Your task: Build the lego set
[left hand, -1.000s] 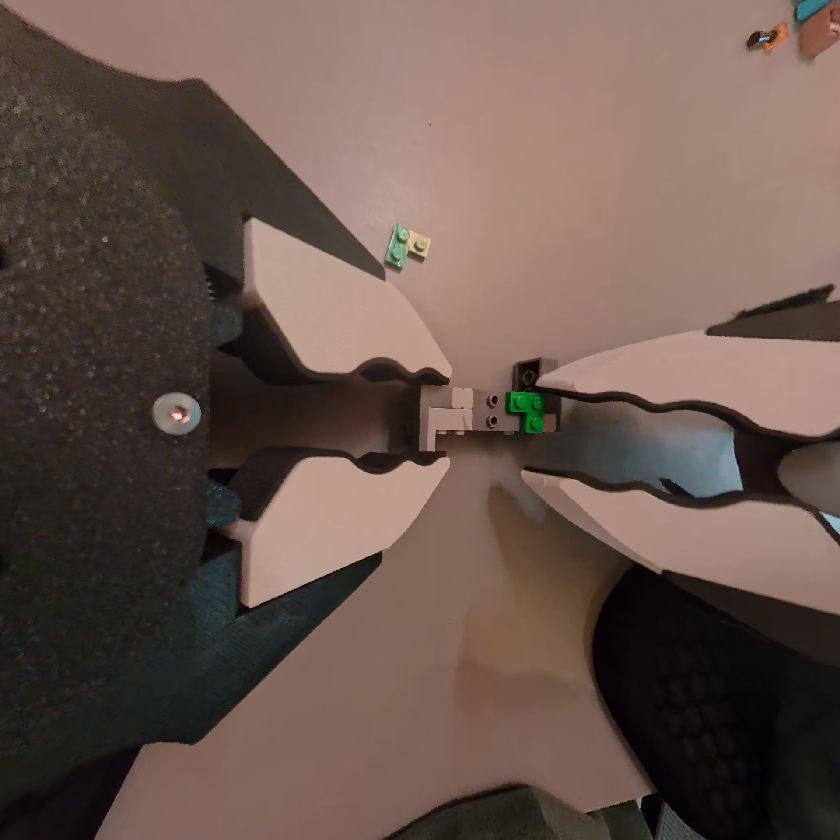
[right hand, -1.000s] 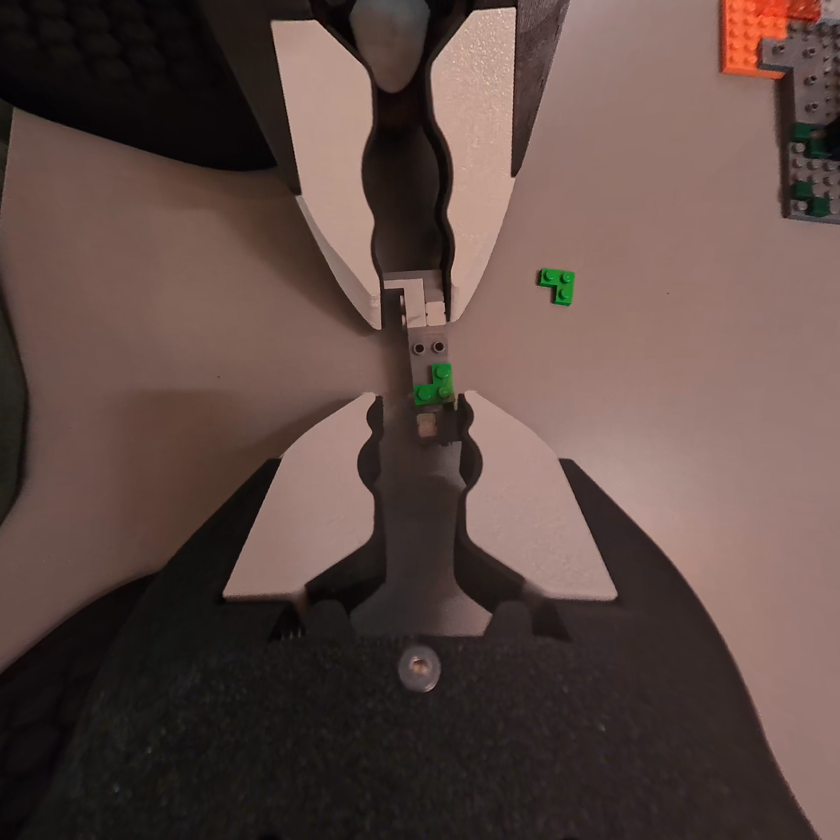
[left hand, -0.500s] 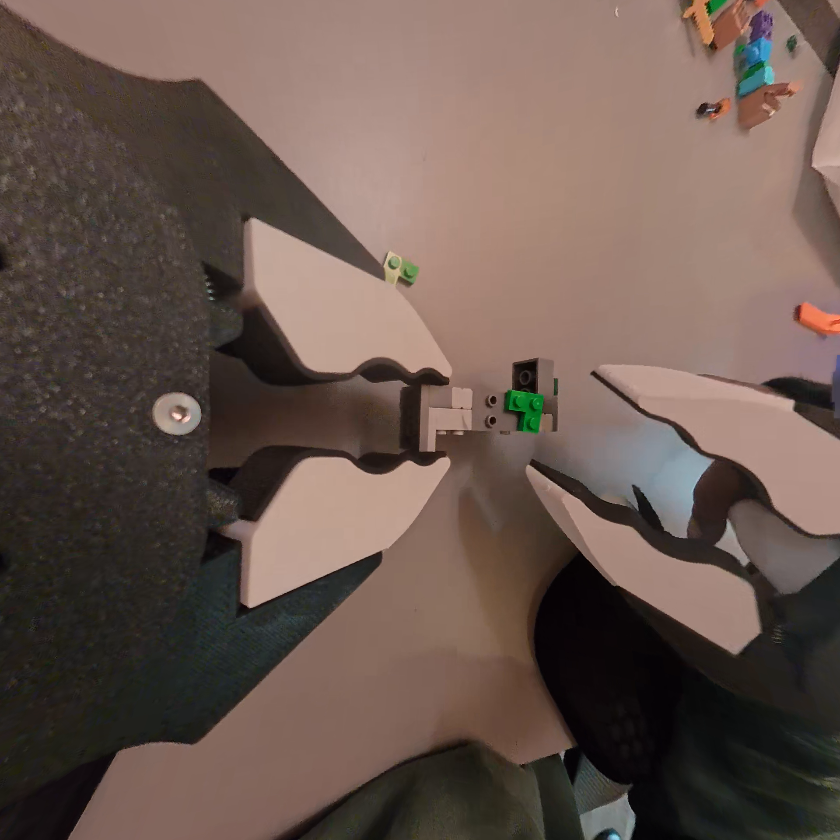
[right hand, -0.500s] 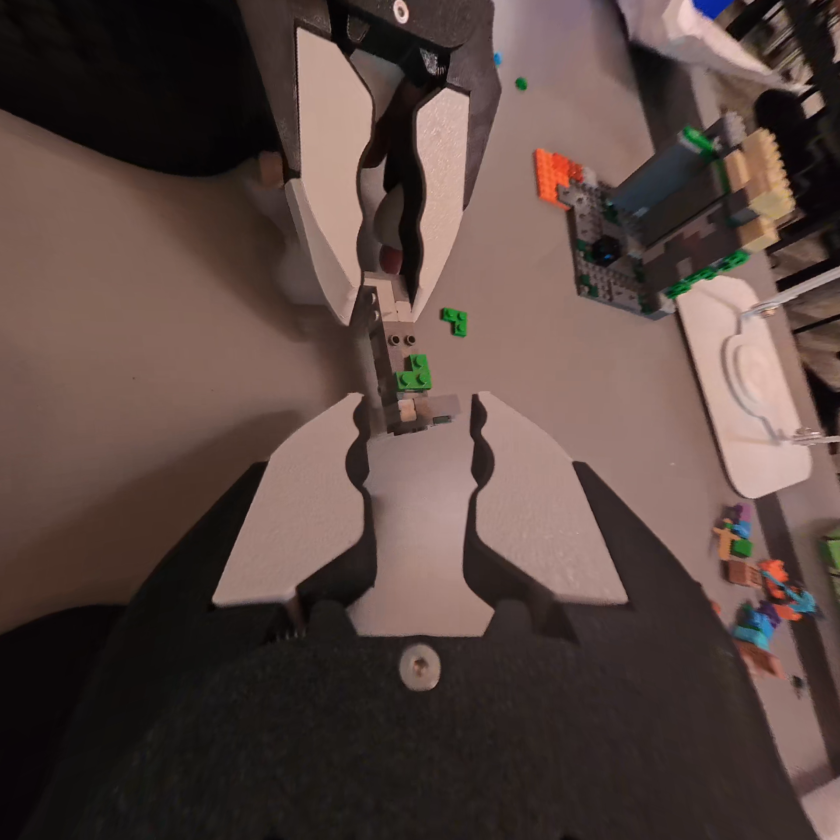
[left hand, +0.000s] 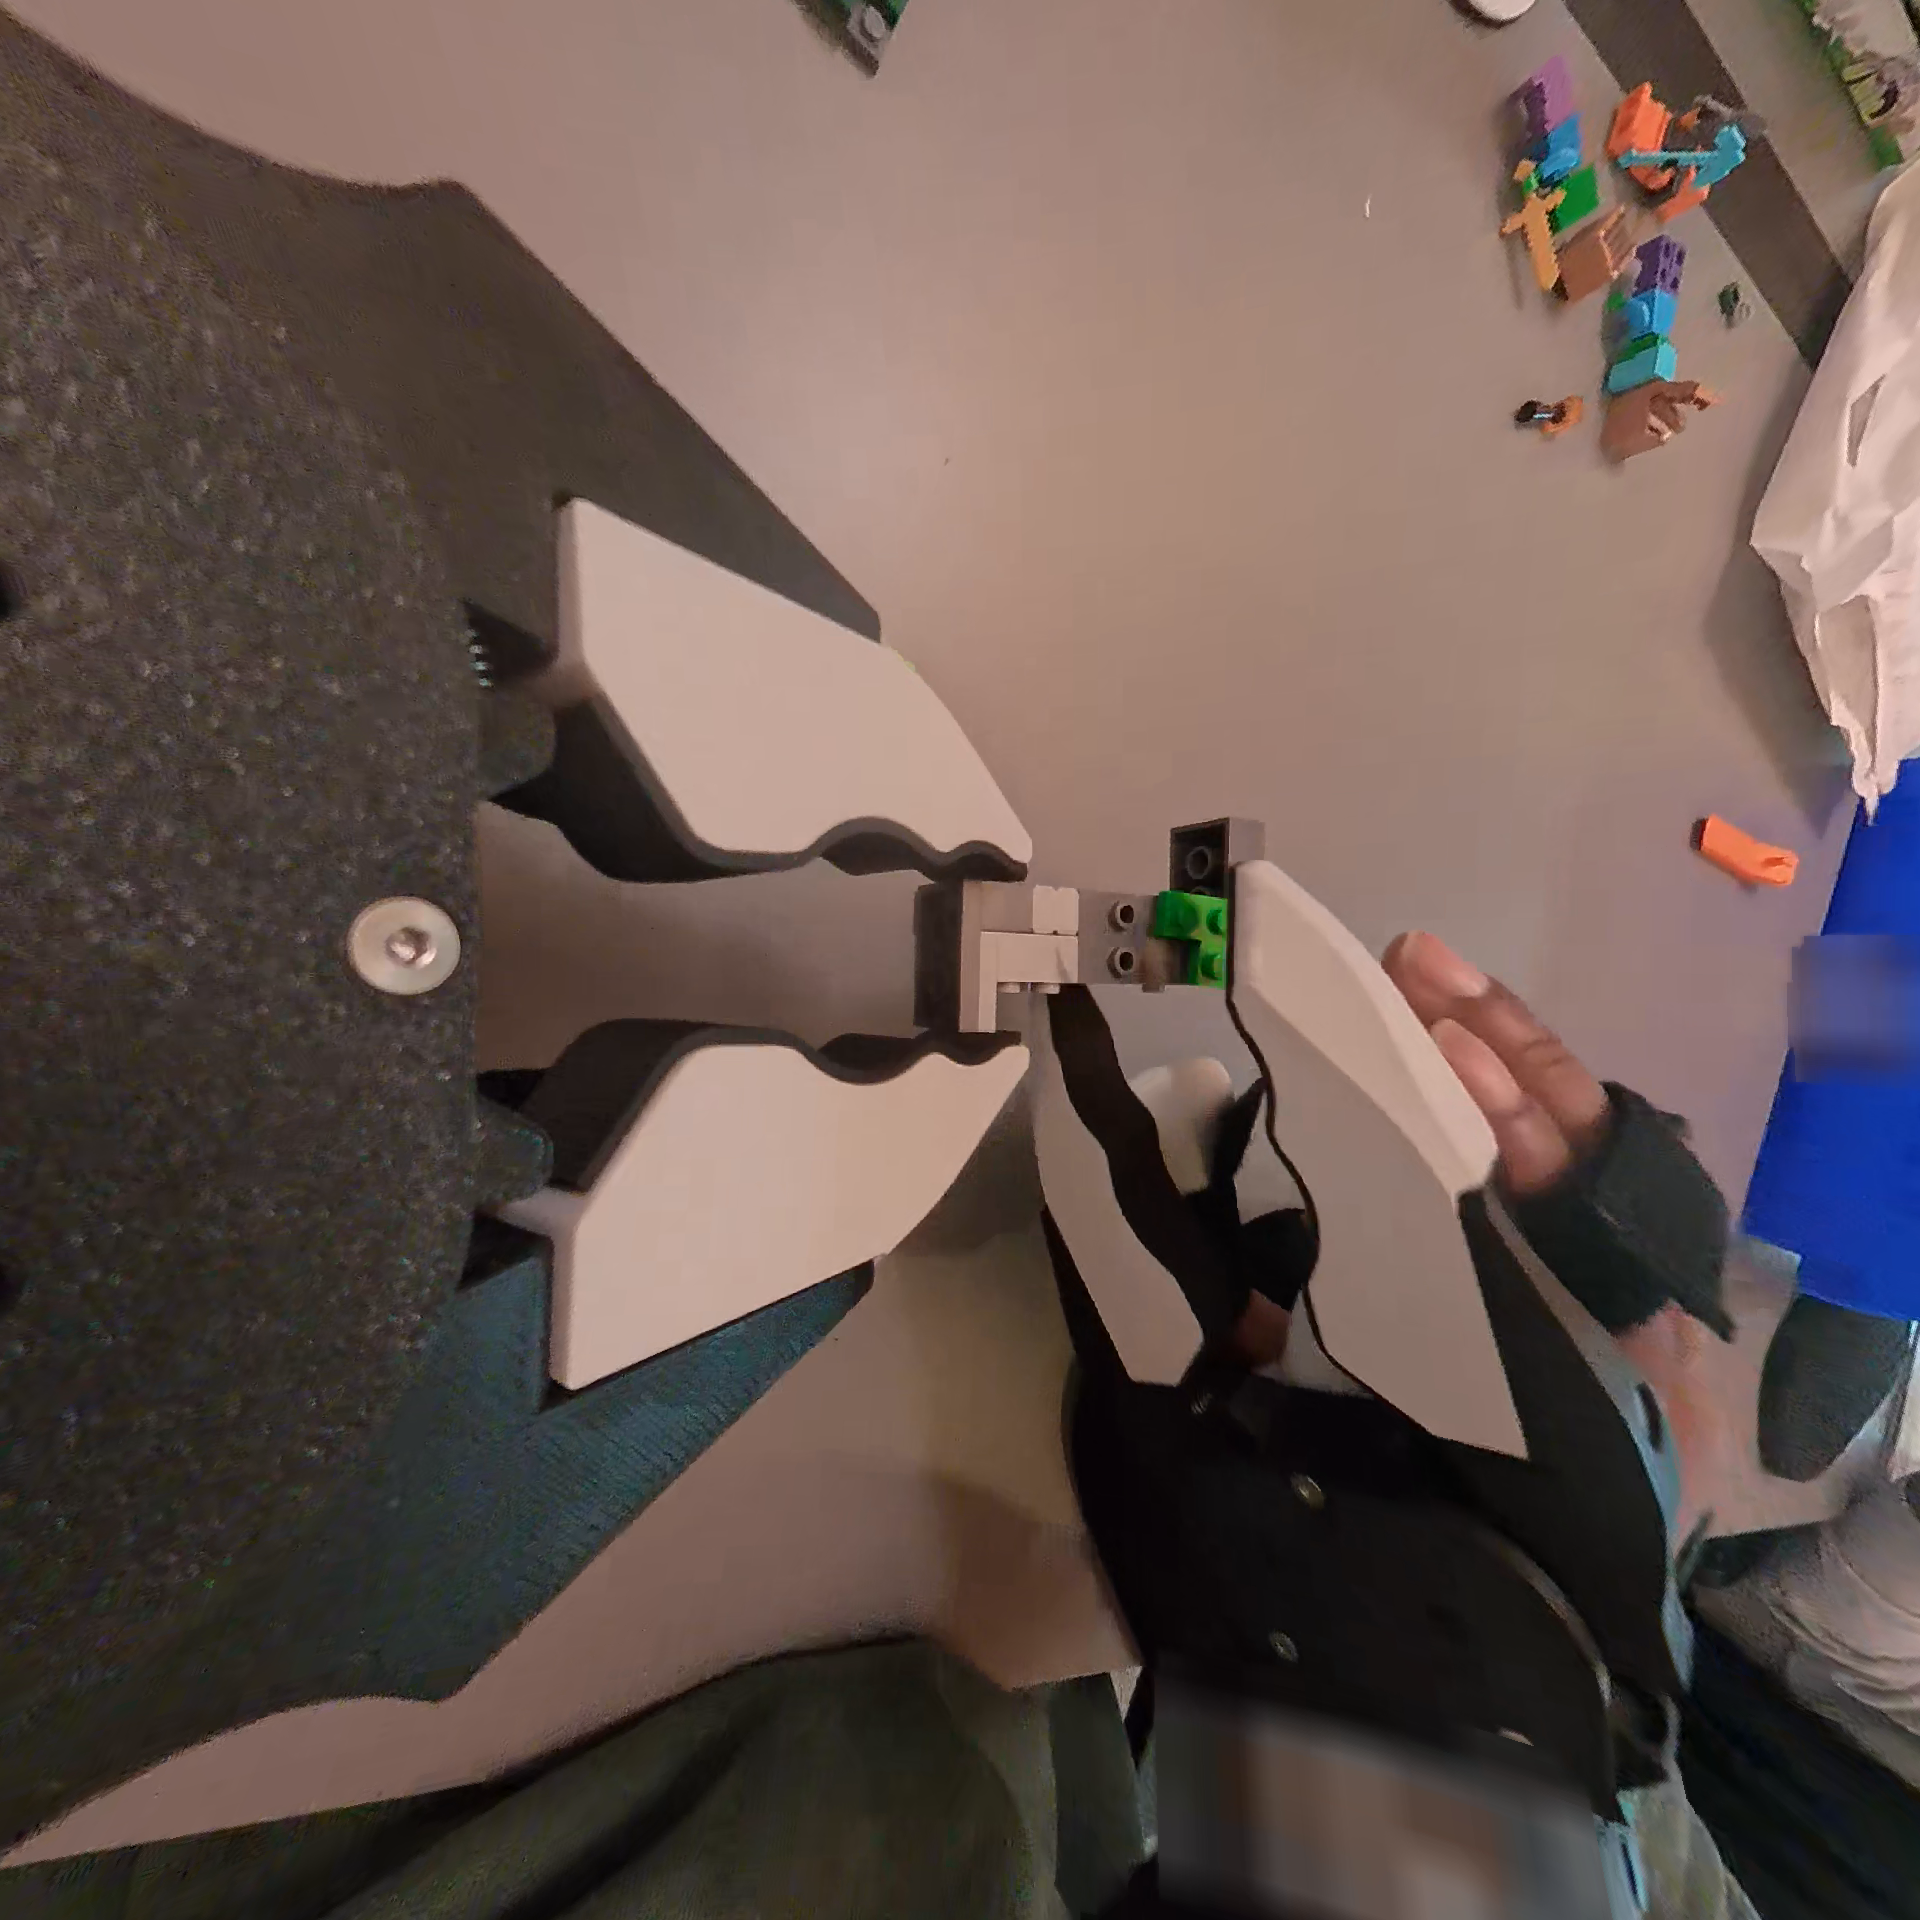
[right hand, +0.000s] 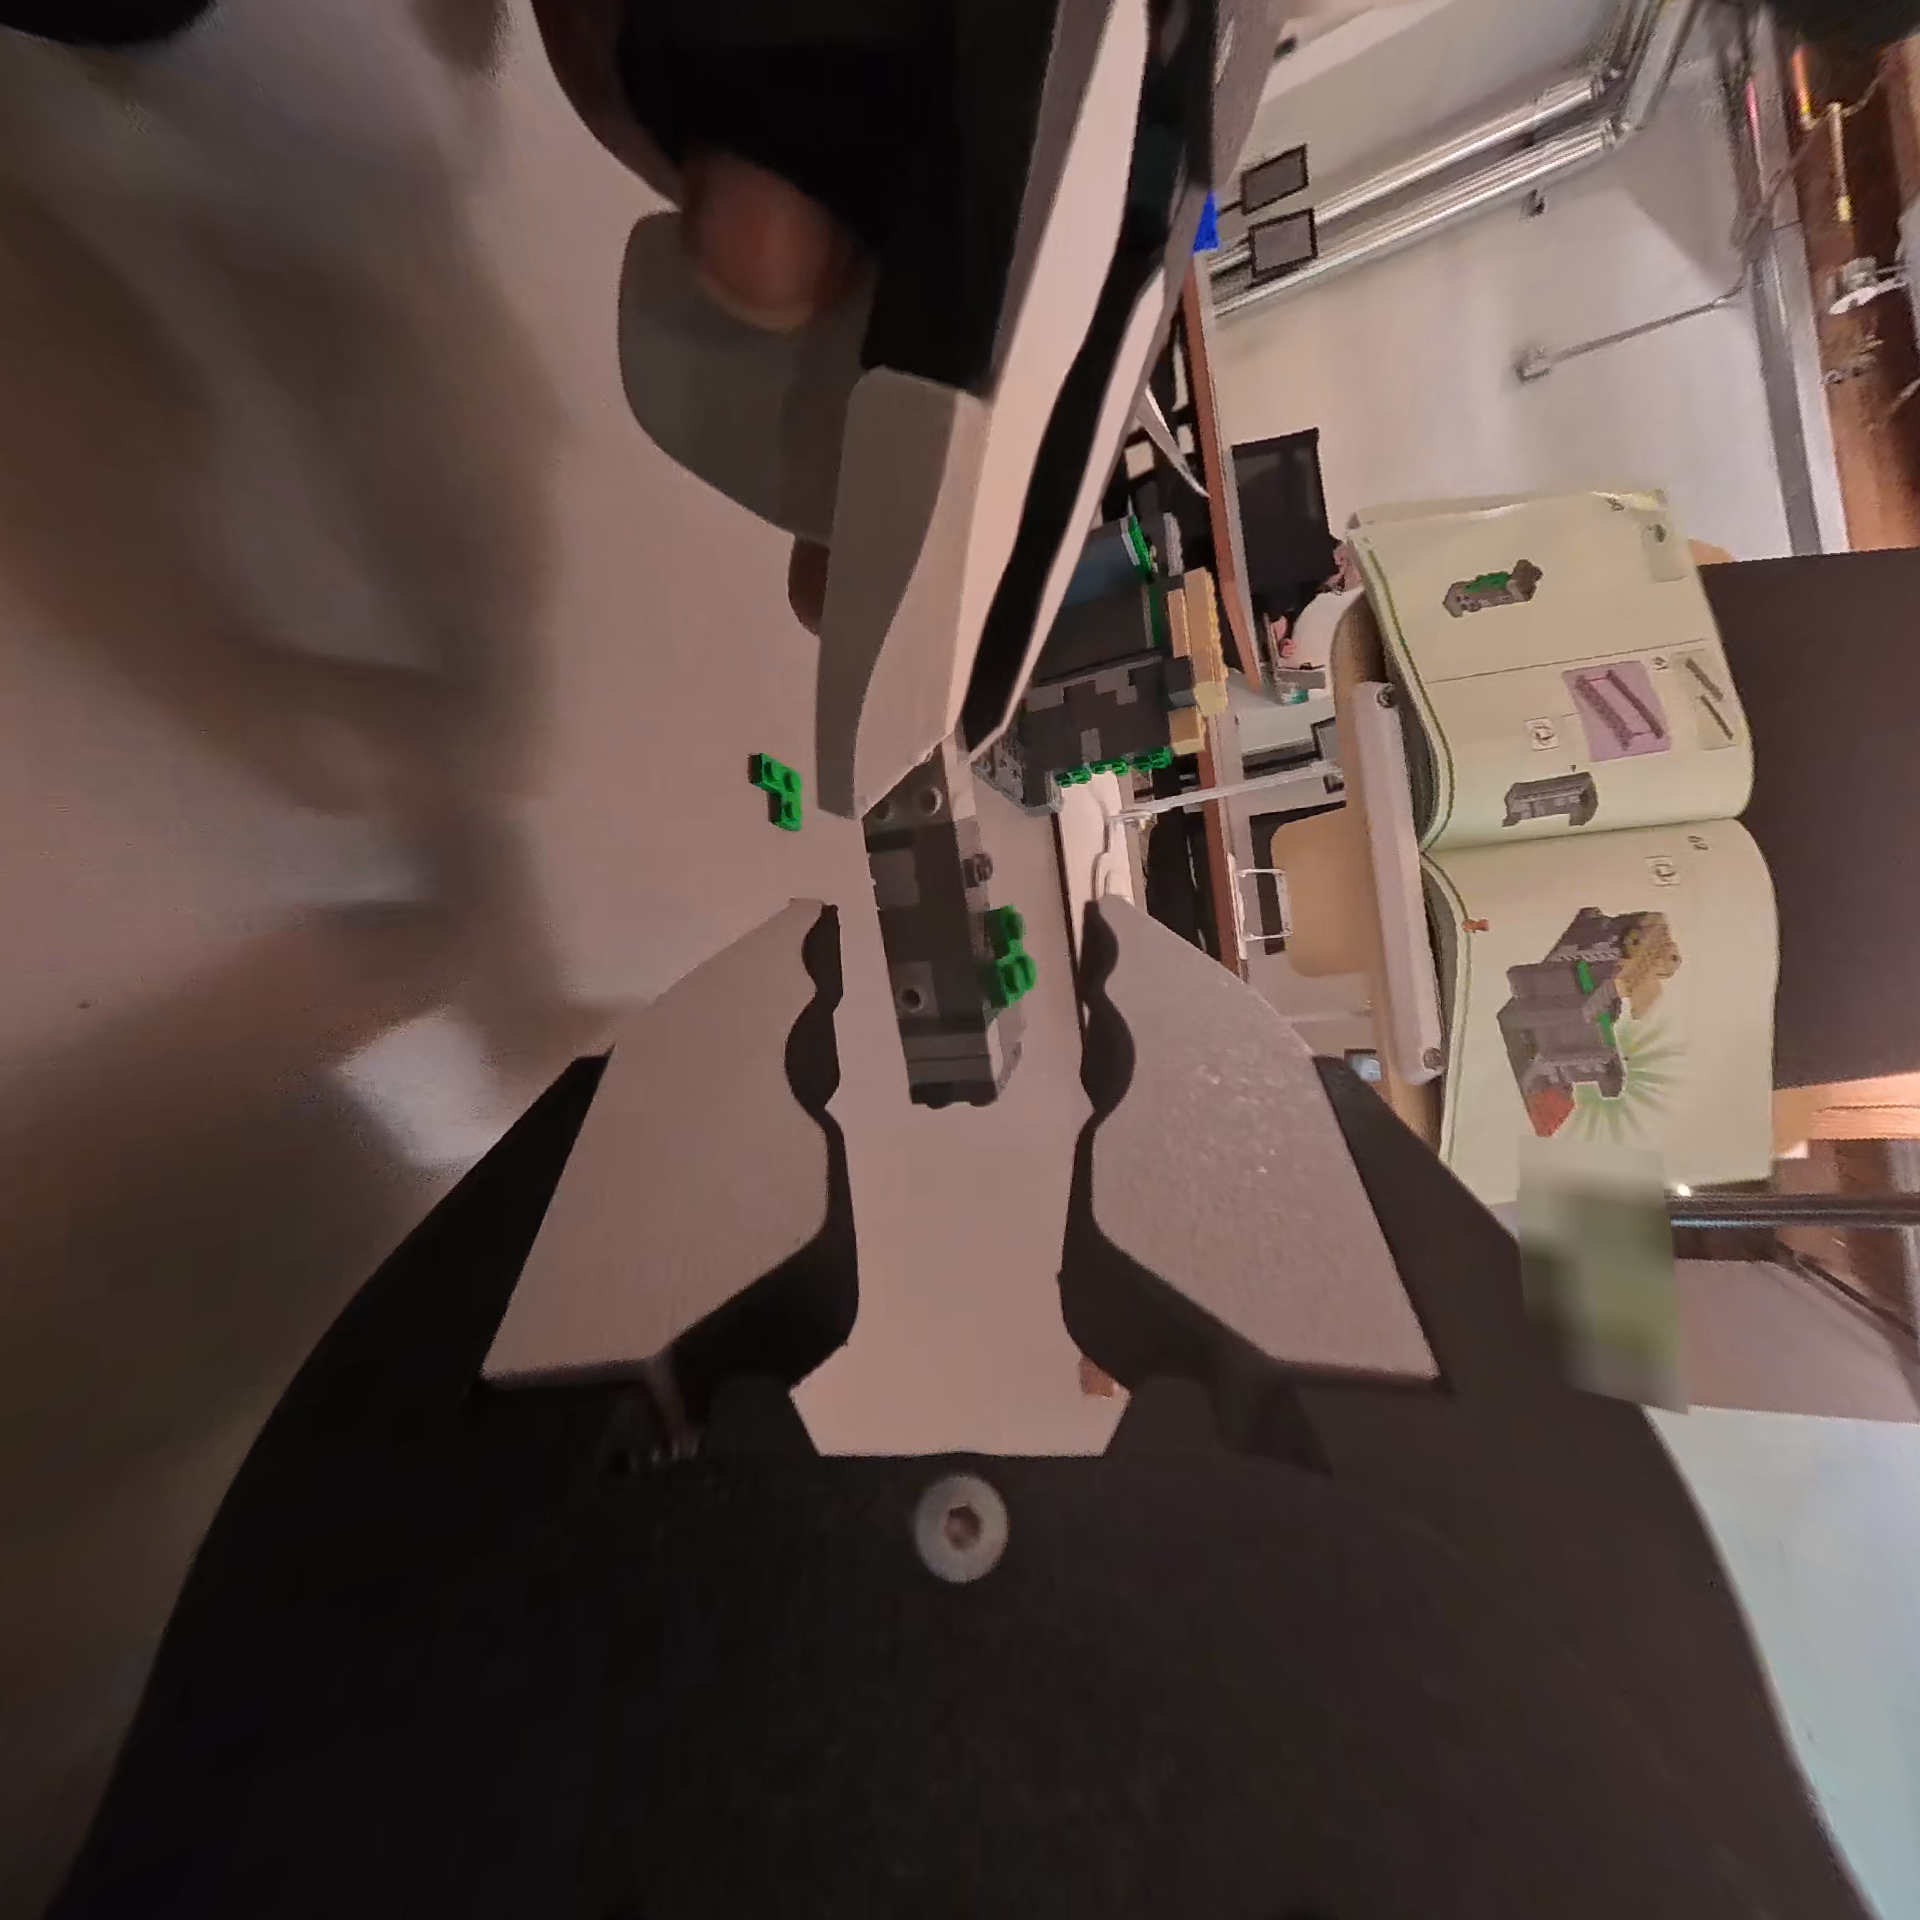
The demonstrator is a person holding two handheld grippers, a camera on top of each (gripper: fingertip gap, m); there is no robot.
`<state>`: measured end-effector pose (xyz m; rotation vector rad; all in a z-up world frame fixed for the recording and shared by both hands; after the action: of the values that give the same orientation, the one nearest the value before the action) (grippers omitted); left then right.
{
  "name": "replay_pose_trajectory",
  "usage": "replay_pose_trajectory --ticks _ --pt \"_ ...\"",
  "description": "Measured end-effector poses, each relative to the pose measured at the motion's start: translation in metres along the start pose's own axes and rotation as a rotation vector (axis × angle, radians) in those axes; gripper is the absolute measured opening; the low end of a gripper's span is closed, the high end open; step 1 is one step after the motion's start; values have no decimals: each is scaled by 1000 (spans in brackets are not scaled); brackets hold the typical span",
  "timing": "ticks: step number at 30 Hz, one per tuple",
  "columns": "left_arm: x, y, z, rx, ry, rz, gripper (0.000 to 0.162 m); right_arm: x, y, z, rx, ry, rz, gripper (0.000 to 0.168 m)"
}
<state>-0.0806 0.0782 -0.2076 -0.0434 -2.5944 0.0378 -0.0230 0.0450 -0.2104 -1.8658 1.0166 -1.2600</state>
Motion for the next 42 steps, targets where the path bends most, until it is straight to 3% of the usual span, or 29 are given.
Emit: replay_pose_trajectory --ticks 7,28,35,36,39,42 --pt "6 -5 -6 -13 -31 6 27 0 -4 3 15 6 51 27" --pt "16 -8 -18 242 -87 173 27 11 -6 -3 -137 -91 -79 23" --pt "15 -6 -18 182 -132 133 27 8 -9 0 -110 -99 -31 25" --pt "14 -5 -17 170 -133 121 27 8 -8 1 -110 -103 -37 33" --pt "10 -3 -13 113 -127 85 27 8 -3 5 -187 -132 -132 48" --pt "1 -6 -4 3 -88 41 27 10 1 13 -311 -173 -294 45"
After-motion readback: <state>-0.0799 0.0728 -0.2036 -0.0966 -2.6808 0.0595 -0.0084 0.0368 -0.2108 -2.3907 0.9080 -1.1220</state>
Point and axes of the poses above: each gripper's, where its closed fingertips meet, x back along the fingers, z out of its underside, y = z × x across the jaws, the point moved 4 cm from there along x, back along the fingers, and after that the axes turned 10 degrees about -z, right-handed, at the moved point
